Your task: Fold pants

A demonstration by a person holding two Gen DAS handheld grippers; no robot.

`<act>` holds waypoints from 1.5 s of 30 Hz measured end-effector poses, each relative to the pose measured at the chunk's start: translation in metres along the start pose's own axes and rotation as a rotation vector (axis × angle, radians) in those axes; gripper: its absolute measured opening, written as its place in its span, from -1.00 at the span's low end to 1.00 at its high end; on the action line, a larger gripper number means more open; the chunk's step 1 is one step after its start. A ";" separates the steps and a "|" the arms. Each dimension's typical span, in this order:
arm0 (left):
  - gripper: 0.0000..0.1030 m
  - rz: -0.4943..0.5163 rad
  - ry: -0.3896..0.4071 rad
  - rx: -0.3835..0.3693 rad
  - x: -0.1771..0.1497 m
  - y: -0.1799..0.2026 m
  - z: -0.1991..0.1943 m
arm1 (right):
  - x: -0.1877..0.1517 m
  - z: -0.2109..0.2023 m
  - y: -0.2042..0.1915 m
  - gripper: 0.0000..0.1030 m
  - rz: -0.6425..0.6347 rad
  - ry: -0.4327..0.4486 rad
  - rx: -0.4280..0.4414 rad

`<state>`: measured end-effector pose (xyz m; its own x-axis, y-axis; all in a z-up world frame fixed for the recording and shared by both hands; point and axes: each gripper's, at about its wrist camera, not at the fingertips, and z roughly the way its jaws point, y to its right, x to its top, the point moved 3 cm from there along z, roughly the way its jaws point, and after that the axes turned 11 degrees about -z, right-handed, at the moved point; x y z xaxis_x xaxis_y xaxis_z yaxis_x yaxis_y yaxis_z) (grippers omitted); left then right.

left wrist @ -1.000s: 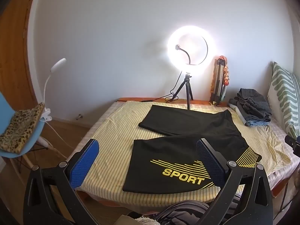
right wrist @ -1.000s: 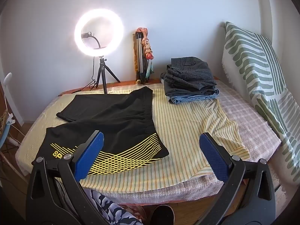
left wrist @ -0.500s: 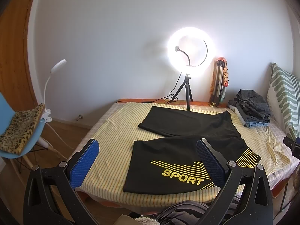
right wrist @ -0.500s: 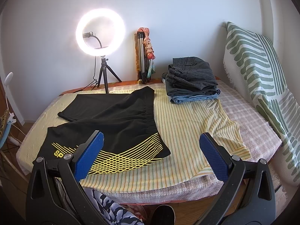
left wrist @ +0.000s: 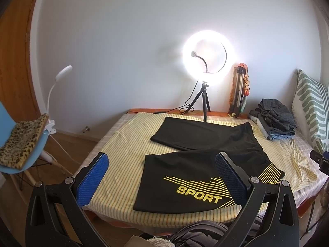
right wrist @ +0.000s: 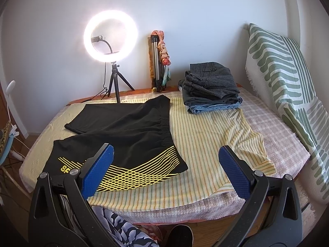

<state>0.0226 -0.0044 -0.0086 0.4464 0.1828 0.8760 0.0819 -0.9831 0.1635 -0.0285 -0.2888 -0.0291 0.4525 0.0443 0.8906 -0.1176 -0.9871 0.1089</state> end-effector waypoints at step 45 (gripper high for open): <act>1.00 0.016 -0.007 0.012 0.011 0.007 0.005 | 0.012 -0.009 0.000 1.00 0.003 0.010 0.015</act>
<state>0.0320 -0.0096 -0.0003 0.4537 0.1674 0.8753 0.0851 -0.9859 0.1444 -0.0306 -0.2868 -0.0141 0.4430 0.0426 0.8955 -0.1059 -0.9894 0.0994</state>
